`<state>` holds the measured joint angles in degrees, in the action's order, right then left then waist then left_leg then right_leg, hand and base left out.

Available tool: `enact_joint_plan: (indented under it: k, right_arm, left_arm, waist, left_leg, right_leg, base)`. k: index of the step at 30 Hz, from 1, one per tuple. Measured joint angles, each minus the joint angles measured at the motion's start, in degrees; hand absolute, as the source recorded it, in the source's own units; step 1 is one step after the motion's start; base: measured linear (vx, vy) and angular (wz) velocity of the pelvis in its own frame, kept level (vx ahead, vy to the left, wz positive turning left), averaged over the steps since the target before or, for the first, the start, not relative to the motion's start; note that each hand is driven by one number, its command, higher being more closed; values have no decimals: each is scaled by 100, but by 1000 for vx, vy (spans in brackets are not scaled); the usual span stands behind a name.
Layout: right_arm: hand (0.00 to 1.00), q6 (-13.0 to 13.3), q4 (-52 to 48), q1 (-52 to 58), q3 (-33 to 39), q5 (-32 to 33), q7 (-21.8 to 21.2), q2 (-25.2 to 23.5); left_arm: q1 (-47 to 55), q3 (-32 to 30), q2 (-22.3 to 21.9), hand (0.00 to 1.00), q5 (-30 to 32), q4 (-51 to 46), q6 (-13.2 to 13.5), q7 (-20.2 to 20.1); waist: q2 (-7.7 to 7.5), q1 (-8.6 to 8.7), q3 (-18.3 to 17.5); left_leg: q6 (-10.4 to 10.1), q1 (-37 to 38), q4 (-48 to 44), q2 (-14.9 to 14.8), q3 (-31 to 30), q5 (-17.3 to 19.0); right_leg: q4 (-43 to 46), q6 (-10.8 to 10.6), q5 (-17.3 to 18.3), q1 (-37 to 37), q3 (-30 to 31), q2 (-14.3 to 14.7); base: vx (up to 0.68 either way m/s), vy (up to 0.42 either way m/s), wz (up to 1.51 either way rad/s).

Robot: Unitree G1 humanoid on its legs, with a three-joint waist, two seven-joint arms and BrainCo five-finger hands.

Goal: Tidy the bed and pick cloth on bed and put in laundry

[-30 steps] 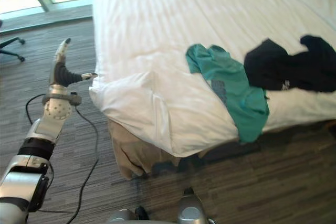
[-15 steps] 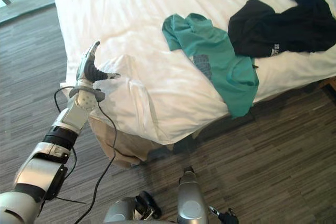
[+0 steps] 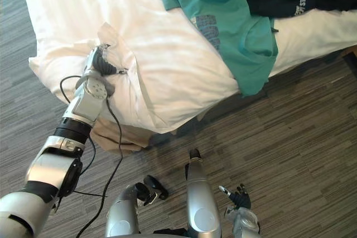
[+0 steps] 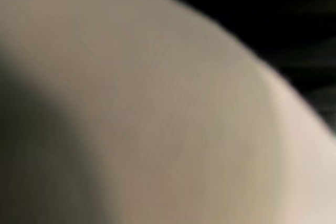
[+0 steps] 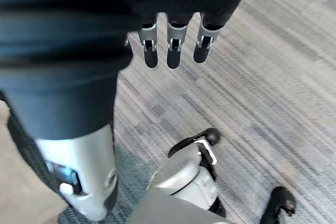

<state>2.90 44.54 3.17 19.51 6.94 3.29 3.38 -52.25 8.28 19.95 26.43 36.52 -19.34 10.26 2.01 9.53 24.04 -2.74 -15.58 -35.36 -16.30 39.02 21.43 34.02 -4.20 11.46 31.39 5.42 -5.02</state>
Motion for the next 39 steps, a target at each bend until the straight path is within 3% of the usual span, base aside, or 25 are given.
enact_joint_plan:
  k: [2, 7, 11, 15, 16, 21, 25, 30, 34, 39]
  right_arm:
    - [0, 6, -21, -15, 0, -77, 42, 1]
    - [0, 2, -16, -8, -56, -272, 147, 23]
    - [0, -7, 68, 5, -318, -282, 167, 30]
    - [0, -66, 334, 135, -404, -277, 251, 11]
    - [0, -94, 464, 146, -404, -269, 263, 12]
    - [0, -346, 1218, 154, -306, -128, 338, 236]
    - [0, -548, 1417, 180, -291, 76, 332, 320]
    - [0, -719, 1607, 334, -290, 203, 238, 342]
    - [0, -819, 1680, 366, -256, 199, 136, 342]
    - [0, -824, 1780, 349, -189, 202, 31, 337]
  left_arm:
    - [-51, 8, 18, 100, -9, 80, 69, 38]
    - [321, 286, 100, 100, -35, 94, 809, 85]
    - [795, 649, 114, 100, -46, 57, 1509, -236]
    - [1495, 1143, 249, 100, -127, -111, 1973, -641]
    - [1653, 1221, 302, 0, -184, -151, 2044, -716]
    - [2637, 1168, 599, 0, -625, -519, 2449, -1112]
    - [3448, 883, 616, 0, -827, -753, 2517, -1299]
    - [4509, 843, 508, 0, -965, -845, 2517, -1414]
    - [5269, 738, 258, 0, -1164, -768, 2241, -1408]
    - [5998, 713, -141, 0, -1163, 218, 1698, -1488]
  waist:
    - [1, -5, -1]
    - [-9, -27, 4]
    - [-11, -122, -80]
    - [-3, -238, -544]
    - [-18, -268, -637]
    - [166, -277, -1004]
    - [253, -288, -1115]
    - [223, -380, -1494]
    - [175, -451, -1557]
    - [77, -637, -1646]
  left_leg:
    - [1, 18, 17, 16, -4, -2]
    - [7, 483, 412, 261, -6, -130]
    - [-13, 898, 1015, 543, -66, -366]
    - [-113, 1196, 1521, 687, -235, -611]
    - [-137, 1279, 1644, 722, -288, -671]
    - [-233, 1592, 2322, 820, -762, -991]
    - [-239, 1970, 2614, 825, -981, -1086]
    - [-238, 2131, 2639, 838, -1206, -1087]
    - [-237, 2206, 2640, 844, -1430, -1088]
    - [-236, 2265, 2666, 859, -1596, -1088]
  right_leg:
    - [0, 1, -1, -14, 1, -6]
    - [-116, 0, 0, -444, -24, -154]
    - [-481, -43, -23, -948, -234, -350]
    - [-886, -64, -35, -1441, -578, -455]
    - [-995, -66, -37, -1564, -641, -464]
    - [-1899, -84, -297, -2348, -1240, -420]
    - [-2530, -93, -553, -3024, -1484, -324]
    - [-2964, -114, -712, -3507, -1742, -304]
    - [-3105, -104, -796, -3756, -1896, -290]
    - [-3218, -134, -876, -3935, -1993, -278]
  base:
    - [23, 5, 0]
    - [67, 33, 8]
    - [52, 34, 24]
    - [87, 7, 35]
    - [106, -2, 39]
    - [118, -10, 45]
    - [97, 13, 22]
    - [91, 16, 20]
    - [39, -7, 23]
    - [16, -19, 14]
